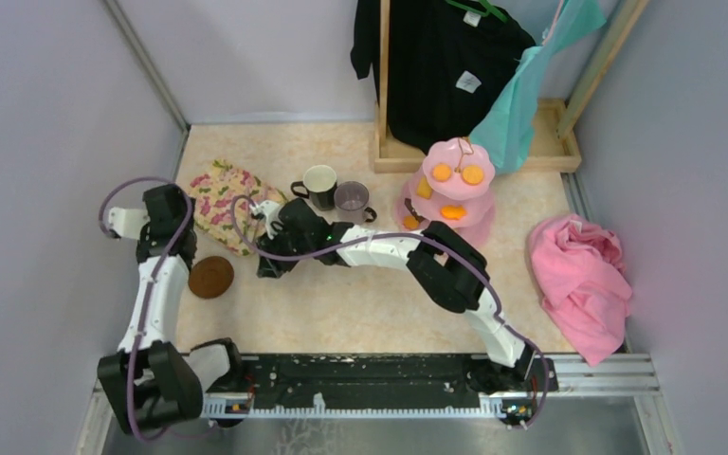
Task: Serve the afternoon tea
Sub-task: Move the tray at the center of the board, then move the coaster to the center of the board.
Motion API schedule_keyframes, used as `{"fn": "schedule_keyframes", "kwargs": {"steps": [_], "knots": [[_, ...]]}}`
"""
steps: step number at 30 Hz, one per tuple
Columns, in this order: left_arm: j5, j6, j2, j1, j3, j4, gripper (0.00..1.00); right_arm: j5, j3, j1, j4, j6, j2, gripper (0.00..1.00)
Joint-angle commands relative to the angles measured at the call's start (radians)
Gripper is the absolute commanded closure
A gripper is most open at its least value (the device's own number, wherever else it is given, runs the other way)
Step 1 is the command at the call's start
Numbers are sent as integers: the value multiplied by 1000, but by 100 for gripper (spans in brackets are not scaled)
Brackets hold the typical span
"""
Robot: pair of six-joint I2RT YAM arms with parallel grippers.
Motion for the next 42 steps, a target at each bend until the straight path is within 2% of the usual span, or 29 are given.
{"fn": "schedule_keyframes", "kwargs": {"steps": [1, 10, 16, 23, 33, 42], "knots": [[132, 40, 109, 143, 44, -4, 2, -25, -11, -3, 88, 10, -48, 60], [286, 237, 328, 319, 113, 57, 7, -19, -35, -4, 119, 5, -74, 60], [315, 339, 470, 356, 206, -3, 8, -10, -39, -4, 130, 2, -80, 60], [385, 370, 510, 358, 177, 7, 12, 7, -57, -5, 138, 5, -91, 60], [394, 375, 502, 358, 80, 35, 16, 16, -87, -7, 150, 18, -116, 60], [428, 379, 549, 355, 71, 22, 18, 31, -100, -8, 144, 15, -123, 60]]}}
